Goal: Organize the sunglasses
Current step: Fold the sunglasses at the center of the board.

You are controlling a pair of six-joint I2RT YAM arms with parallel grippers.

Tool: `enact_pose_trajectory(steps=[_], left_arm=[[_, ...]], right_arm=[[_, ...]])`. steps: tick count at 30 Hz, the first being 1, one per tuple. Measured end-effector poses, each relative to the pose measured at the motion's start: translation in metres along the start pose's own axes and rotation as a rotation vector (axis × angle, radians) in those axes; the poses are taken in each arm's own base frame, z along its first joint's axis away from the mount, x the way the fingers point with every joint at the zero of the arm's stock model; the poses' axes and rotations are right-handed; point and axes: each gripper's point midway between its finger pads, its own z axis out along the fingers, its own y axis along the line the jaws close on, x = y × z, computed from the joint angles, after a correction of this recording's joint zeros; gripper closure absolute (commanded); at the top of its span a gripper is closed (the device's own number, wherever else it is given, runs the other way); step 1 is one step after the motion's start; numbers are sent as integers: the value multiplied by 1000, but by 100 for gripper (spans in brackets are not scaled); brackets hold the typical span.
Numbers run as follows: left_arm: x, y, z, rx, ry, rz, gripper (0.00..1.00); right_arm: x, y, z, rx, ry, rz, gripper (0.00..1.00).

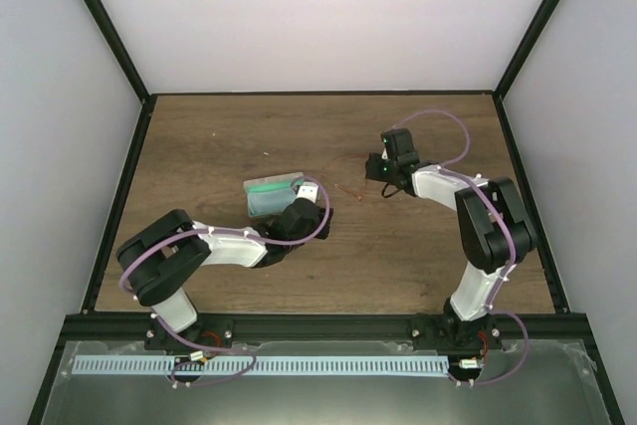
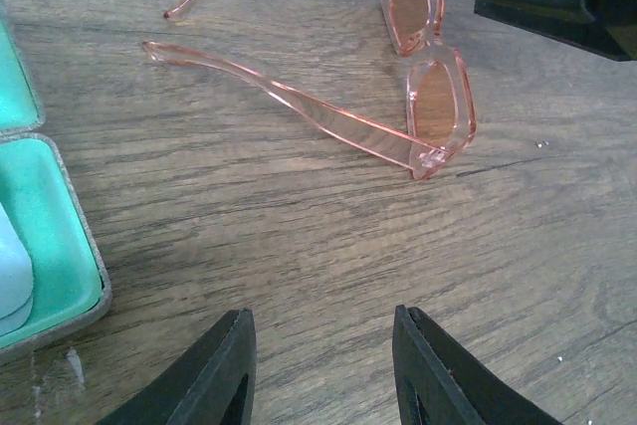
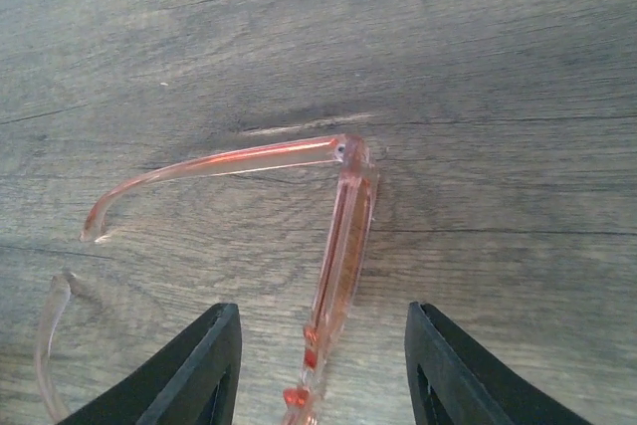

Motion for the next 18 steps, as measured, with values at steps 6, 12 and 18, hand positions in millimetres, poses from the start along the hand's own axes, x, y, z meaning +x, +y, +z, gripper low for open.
enact_pose_trajectory(steps=[6,12,18], left_arm=[[1,2,1,-11,-1,2,60],[3,4,4,-21,8,11,60],[5,5,7,-31,15,18,59]], right_arm=[[3,3,18,-11,31,-1,57],[-3,6,23,-17,29,-8,70],[-9,6,25,-7,16,-16,76]])
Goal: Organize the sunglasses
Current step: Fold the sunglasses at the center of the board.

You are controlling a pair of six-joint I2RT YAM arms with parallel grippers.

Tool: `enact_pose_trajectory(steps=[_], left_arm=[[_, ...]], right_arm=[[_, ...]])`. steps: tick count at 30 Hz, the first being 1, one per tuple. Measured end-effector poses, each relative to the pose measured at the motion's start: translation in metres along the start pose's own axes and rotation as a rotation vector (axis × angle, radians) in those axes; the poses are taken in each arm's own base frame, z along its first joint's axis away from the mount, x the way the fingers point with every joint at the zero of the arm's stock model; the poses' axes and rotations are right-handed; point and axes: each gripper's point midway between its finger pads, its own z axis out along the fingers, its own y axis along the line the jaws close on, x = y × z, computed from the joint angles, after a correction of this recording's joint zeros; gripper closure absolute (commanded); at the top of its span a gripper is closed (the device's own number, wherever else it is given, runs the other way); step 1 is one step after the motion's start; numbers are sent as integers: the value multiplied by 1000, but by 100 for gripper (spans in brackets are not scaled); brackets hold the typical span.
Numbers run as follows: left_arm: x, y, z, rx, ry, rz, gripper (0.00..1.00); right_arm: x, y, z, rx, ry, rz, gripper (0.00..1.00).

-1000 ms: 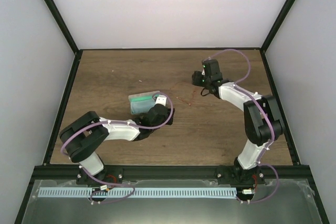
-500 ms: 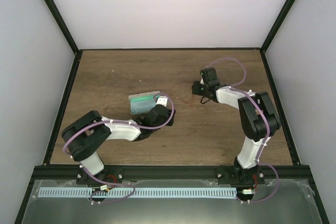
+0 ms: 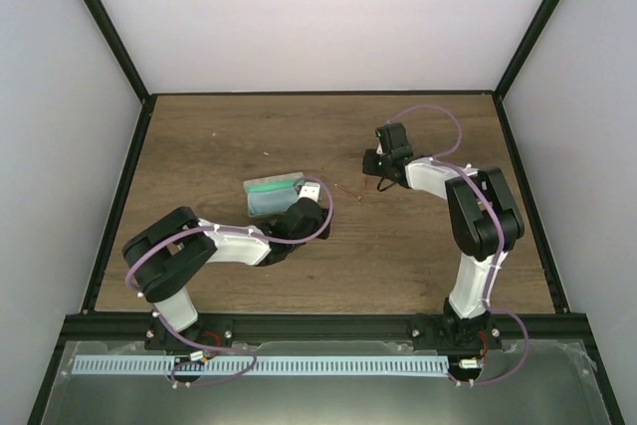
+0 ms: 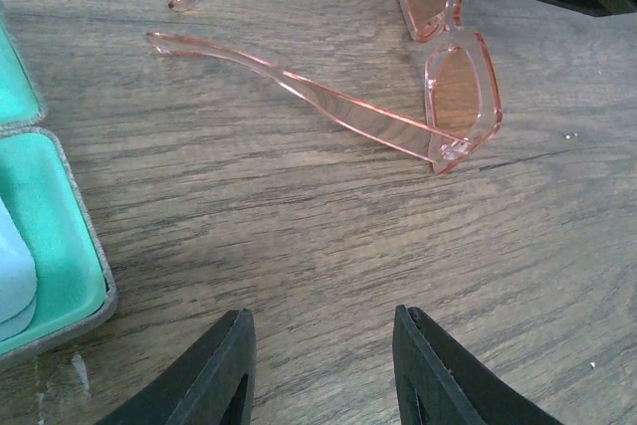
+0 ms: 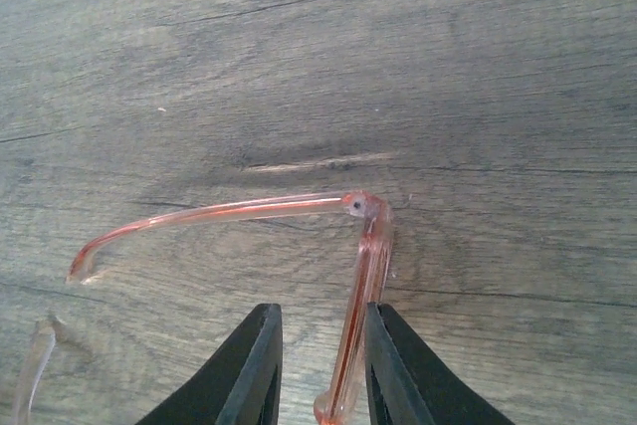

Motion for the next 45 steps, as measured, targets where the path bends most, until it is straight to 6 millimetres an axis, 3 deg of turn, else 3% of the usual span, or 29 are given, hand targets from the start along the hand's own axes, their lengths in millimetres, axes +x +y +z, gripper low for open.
enact_pose_trajectory(steps=[4,7,14,22,30,45], left_arm=[[3,1,3,-9,10,5,59],[3,2,3,-15,11,7,59],[2,2,4,-20,12,18,56],[-5,-11,26,-14,13,27,56],[-3,-4,49,-39,40,26,56],[-48,-9,75,-14,7,-16,57]], right_arm=[[0,-3,7,17,9,-1,76],[3,-6,12,30,18,-4,84],[4,-10,13,54,19,-11,92],[3,-13,12,79,9,-30,99],[8,-9,3,82,3,-50,99],[37,11,-6,80,17,-121,99]])
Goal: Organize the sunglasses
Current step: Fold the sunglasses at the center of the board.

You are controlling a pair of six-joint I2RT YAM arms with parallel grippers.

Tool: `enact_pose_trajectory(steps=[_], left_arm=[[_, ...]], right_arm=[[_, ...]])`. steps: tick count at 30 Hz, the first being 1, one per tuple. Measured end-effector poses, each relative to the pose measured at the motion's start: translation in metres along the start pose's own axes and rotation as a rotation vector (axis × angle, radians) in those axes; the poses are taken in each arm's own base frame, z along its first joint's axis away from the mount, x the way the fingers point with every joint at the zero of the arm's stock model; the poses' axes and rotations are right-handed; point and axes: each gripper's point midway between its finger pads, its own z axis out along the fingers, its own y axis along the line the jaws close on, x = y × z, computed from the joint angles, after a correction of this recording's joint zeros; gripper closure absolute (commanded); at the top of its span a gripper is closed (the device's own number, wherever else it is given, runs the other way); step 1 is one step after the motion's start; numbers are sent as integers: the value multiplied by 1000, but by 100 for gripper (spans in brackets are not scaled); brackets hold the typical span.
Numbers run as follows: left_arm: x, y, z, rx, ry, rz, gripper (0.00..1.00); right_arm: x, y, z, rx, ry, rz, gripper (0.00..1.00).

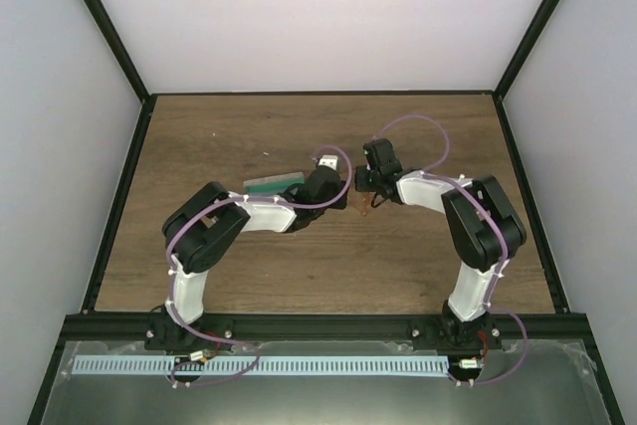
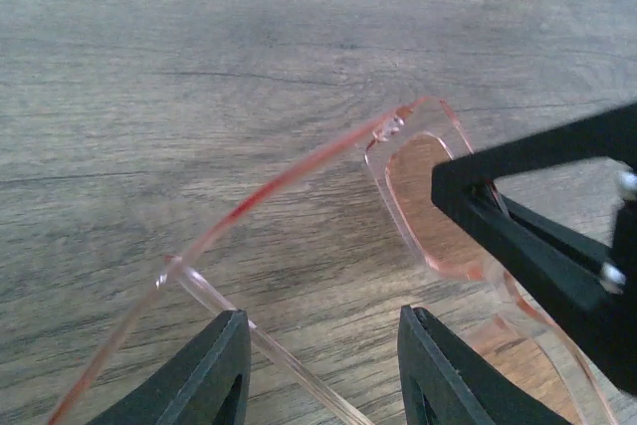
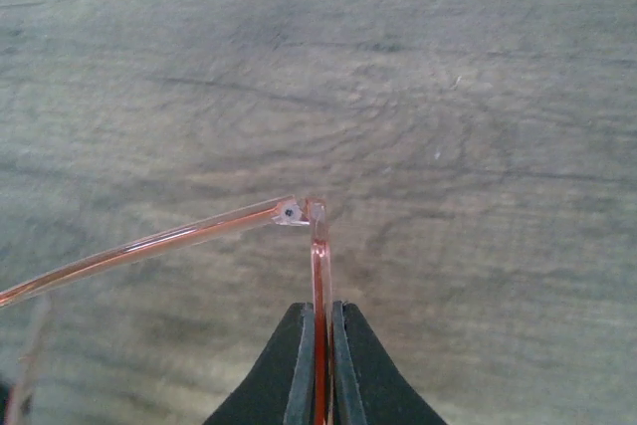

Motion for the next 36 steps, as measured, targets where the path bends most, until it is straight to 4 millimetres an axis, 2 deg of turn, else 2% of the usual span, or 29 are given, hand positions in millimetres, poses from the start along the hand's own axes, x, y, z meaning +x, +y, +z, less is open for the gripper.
enact_pose_trajectory(steps=[7,19,25,30,36], left_arm=[[11,-7,6,48,48,-11,57],[10,-20,7,115,64,-66,57],[13,-29,5,166,86,-80,48],[27,-28,-14,200,120,-79,46],[29,-27,-49,191,118,-51,46]], right_arm=[[10,9,-18,-56,0,-8,99],[13,25,-22,-159,3,13,99],[8,24,-26,-150,-18,27,99],[4,21,-25,-127,-28,31,99],[-9,21,-22,-110,-51,39,99]])
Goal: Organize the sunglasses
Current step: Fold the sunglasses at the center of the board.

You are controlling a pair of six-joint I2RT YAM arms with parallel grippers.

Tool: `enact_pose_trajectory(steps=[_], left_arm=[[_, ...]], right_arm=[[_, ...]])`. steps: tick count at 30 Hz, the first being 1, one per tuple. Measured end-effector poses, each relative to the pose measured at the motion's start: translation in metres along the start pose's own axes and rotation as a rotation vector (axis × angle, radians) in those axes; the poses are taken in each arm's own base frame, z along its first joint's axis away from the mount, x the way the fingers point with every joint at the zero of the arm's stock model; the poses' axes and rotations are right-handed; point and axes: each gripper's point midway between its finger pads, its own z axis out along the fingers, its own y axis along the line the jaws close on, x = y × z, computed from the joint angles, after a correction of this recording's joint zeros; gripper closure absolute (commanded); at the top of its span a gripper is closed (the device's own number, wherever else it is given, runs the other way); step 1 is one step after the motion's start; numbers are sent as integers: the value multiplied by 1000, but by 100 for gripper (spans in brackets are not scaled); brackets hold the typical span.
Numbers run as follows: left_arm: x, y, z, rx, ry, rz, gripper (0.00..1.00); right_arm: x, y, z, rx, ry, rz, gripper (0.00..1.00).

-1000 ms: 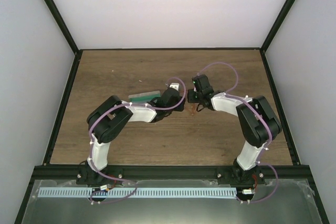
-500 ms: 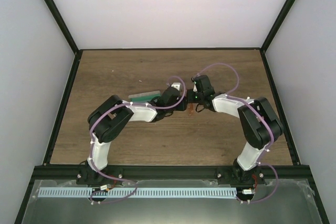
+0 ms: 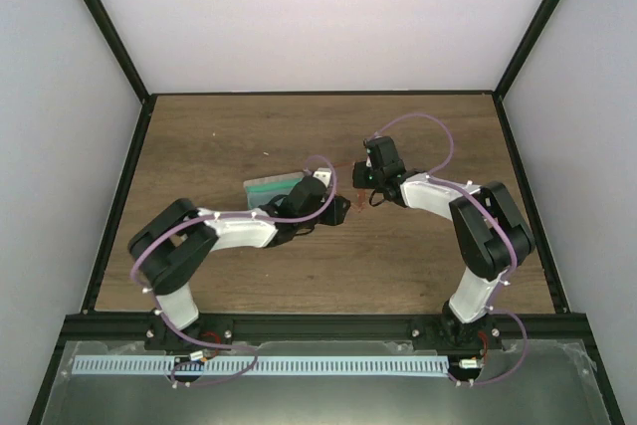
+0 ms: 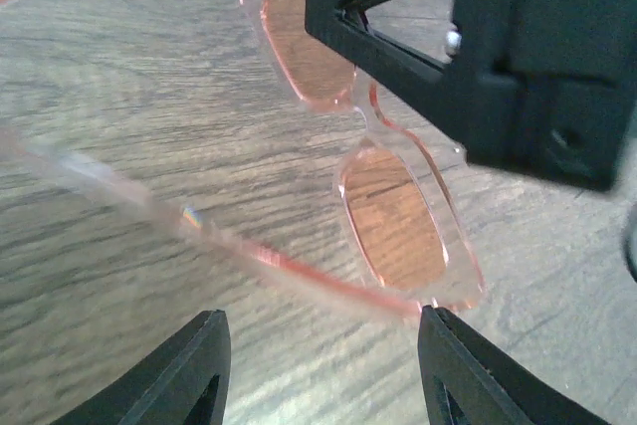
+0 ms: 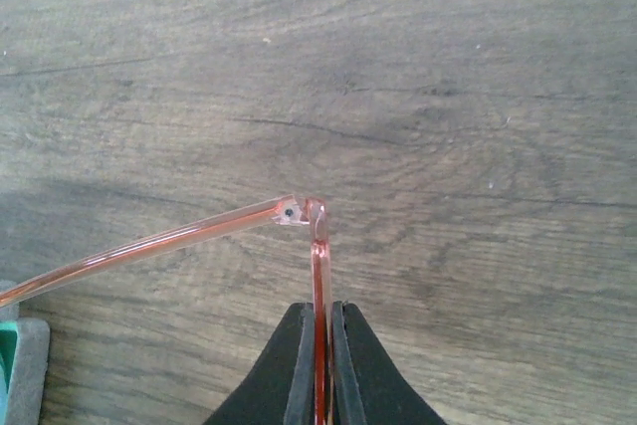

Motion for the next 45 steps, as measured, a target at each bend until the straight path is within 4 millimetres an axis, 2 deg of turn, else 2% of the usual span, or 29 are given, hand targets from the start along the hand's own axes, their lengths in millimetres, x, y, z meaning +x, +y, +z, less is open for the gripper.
enact_pose_trajectory(steps=[3,8,11,14,17,20,26,32,40,45], left_arm=[[-4,-1,-23,-23,-26,22,46],[-32,-7,-55,-50,-109,49,42],[-47,-7,-66,-80,-151,67,41],[-71,-1,-69,-120,-189,73,41],[-97,20,-67,-172,-227,59,42],[-111,40,-55,-221,-229,52,42],[-108,43,-22,-225,-167,72,43],[-100,42,2,-195,-118,77,43],[-93,33,5,-134,-92,64,43],[-79,36,7,-120,-70,47,43]], right_arm=[[-6,-3,0,6,-17,8,99],[-10,-7,0,11,-28,17,99],[-9,-6,0,2,-33,16,99],[2,-7,-3,-17,-23,13,99],[15,-8,-11,-34,-9,11,99],[18,-5,-22,-60,-14,8,99],[4,7,-41,-126,-71,4,99],[1,12,-53,-155,-91,-4,99],[7,12,-49,-160,-72,-5,99],[14,11,-43,-159,-45,-5,99]])
